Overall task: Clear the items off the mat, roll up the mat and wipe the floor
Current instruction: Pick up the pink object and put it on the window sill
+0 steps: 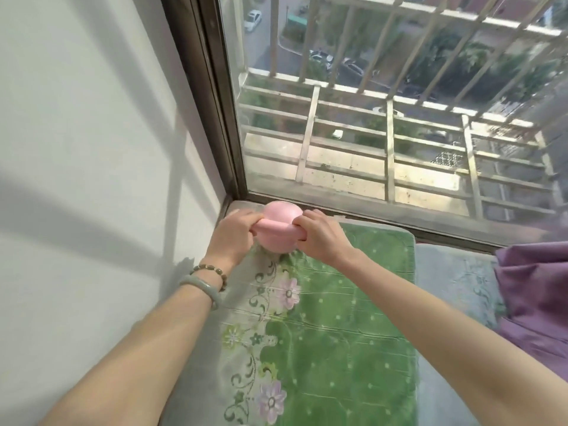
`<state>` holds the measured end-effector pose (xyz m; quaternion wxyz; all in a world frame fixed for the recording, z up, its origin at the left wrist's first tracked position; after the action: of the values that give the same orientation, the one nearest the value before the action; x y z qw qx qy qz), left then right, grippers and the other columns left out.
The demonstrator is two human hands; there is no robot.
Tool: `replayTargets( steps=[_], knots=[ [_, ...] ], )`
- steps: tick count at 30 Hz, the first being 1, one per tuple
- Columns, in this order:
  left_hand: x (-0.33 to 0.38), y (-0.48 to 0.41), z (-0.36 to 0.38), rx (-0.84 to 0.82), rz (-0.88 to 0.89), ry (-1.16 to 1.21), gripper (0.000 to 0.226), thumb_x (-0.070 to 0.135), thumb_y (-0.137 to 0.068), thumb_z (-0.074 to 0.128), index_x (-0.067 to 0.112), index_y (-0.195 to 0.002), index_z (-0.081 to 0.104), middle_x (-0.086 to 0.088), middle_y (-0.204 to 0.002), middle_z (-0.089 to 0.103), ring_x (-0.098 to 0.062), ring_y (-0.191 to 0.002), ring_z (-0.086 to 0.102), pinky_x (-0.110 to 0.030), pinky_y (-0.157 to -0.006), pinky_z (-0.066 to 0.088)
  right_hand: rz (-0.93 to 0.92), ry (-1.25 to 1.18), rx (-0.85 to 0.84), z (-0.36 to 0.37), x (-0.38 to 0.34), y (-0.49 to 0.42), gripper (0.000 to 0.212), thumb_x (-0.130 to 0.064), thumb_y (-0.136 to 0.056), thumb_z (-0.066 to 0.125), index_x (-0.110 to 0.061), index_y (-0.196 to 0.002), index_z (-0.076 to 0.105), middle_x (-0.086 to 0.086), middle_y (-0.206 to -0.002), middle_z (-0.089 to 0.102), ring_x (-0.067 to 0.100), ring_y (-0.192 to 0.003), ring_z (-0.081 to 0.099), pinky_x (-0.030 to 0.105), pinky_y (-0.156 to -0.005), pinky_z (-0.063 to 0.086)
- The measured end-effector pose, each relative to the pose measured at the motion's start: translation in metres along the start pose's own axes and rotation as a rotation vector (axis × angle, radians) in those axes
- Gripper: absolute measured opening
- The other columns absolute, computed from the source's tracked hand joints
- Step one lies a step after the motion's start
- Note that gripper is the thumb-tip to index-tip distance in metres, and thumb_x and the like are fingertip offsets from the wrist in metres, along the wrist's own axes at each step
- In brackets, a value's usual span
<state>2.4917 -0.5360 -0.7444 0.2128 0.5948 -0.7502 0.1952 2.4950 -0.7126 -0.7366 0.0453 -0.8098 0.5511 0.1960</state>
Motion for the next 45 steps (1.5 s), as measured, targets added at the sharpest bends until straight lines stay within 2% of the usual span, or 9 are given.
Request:
replayTargets(
  steps=[9, 12, 18, 23, 27, 32, 35, 39, 45],
  knots=[
    [-0.009, 0.078, 0.019, -0.125, 0.020, -0.034, 0.039, 0.016, -0.069, 0.081, 0.011, -0.107, 0.069, -0.005, -0.101, 0.066, -0.026, -0.102, 0.055, -0.037, -0.091, 0.047, -0.189, -0.078, -0.085, 0.044, -0.017, 0.047, 0.027, -0.007, -0.053, 0.072, -0.007, -0.078, 0.066, 0.005, -0.069, 0.060, 0.030, -0.065, 0.055, 0.035, -0.055, 0.048],
    [-0.014, 0.100, 0.028, -0.198, 0.007, -0.047, 0.036, 0.018, -0.075, 0.076, 0.011, -0.109, 0.069, -0.004, -0.107, 0.066, -0.023, -0.112, 0.052, -0.033, -0.097, 0.040, -0.245, -0.070, -0.074, 0.067, -0.019, 0.071, 0.030, -0.011, -0.054, 0.075, -0.011, -0.084, 0.069, 0.003, -0.074, 0.060, 0.027, -0.070, 0.054, 0.033, -0.058, 0.044],
    [-0.033, 0.130, 0.060, -0.351, 0.188, -0.167, 0.032, 0.006, -0.059, 0.086, 0.009, -0.088, 0.073, -0.005, -0.087, 0.069, -0.026, -0.091, 0.066, -0.035, -0.074, 0.057, -0.400, 0.032, -0.169, 0.113, -0.015, 0.110, 0.030, -0.015, -0.078, 0.044, -0.012, -0.093, 0.069, 0.004, -0.083, 0.064, 0.027, -0.076, 0.058, 0.038, -0.063, 0.052],
    [-0.048, 0.139, 0.074, -0.354, 0.295, -0.271, 0.027, -0.004, -0.068, 0.076, 0.003, -0.093, 0.071, -0.009, -0.094, 0.069, -0.026, -0.096, 0.063, -0.039, -0.083, 0.055, -0.484, 0.148, -0.269, 0.134, -0.014, 0.129, 0.042, -0.006, -0.059, 0.074, -0.009, -0.101, 0.070, 0.008, -0.107, 0.067, 0.028, -0.104, 0.063, 0.039, -0.084, 0.055],
    [-0.057, 0.157, 0.082, -0.372, 0.358, -0.383, 0.045, 0.000, -0.068, 0.067, -0.003, -0.113, 0.065, -0.015, -0.116, 0.066, -0.028, -0.113, 0.060, -0.039, -0.104, 0.043, -0.464, 0.194, -0.316, 0.143, -0.012, 0.138, 0.055, -0.010, -0.052, 0.077, -0.010, -0.107, 0.069, 0.008, -0.121, 0.063, 0.028, -0.117, 0.057, 0.039, -0.095, 0.048],
    [-0.036, 0.173, 0.059, -0.868, 0.061, -0.509, 0.065, 0.018, -0.091, 0.051, 0.011, -0.149, 0.022, -0.009, -0.154, 0.024, -0.026, -0.138, 0.031, -0.036, -0.112, 0.030, -0.151, 0.010, -0.511, 0.111, -0.029, 0.146, 0.067, 0.000, -0.073, 0.057, -0.012, -0.138, 0.043, 0.012, -0.148, 0.034, 0.030, -0.137, 0.032, 0.044, -0.102, 0.043],
    [-0.004, 0.173, 0.013, -1.100, -0.169, -0.470, 0.058, 0.025, -0.094, 0.047, 0.021, -0.148, 0.026, -0.009, -0.140, 0.047, -0.027, -0.124, 0.049, -0.039, -0.099, 0.043, 0.239, -0.251, -0.540, 0.049, -0.054, 0.150, 0.072, -0.006, -0.085, 0.051, -0.020, -0.148, 0.019, 0.015, -0.153, 0.022, 0.030, -0.138, 0.026, 0.041, -0.105, 0.038],
    [0.074, 0.160, -0.080, -0.954, -0.287, -0.206, 0.049, 0.024, -0.093, 0.050, 0.018, -0.141, 0.041, -0.007, -0.138, 0.052, -0.023, -0.124, 0.050, -0.036, -0.104, 0.039, 0.464, -0.570, -0.470, -0.071, -0.081, 0.167, 0.054, -0.014, -0.086, 0.057, -0.016, -0.138, 0.042, 0.009, -0.133, 0.052, 0.022, -0.116, 0.052, 0.032, -0.090, 0.047],
    [0.255, 0.117, -0.251, -0.496, -0.305, 0.418, 0.040, 0.021, -0.088, 0.064, 0.027, -0.127, 0.053, 0.002, -0.117, 0.064, -0.006, -0.103, 0.061, -0.020, -0.093, 0.047, 0.638, -0.945, -0.074, -0.294, -0.098, 0.240, 0.053, -0.013, -0.082, 0.067, -0.026, -0.131, 0.049, 0.000, -0.120, 0.056, 0.015, -0.105, 0.056, 0.020, -0.074, 0.046]
  ],
)
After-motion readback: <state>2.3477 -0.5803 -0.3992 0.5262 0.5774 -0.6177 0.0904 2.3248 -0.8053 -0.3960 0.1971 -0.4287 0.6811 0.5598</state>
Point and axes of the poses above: each hand's wrist, its own y-axis away from the middle knuckle, its own z-axis out of the palm, x = y × z, the point moved 4 cm from there along -y, towards the middle knuckle
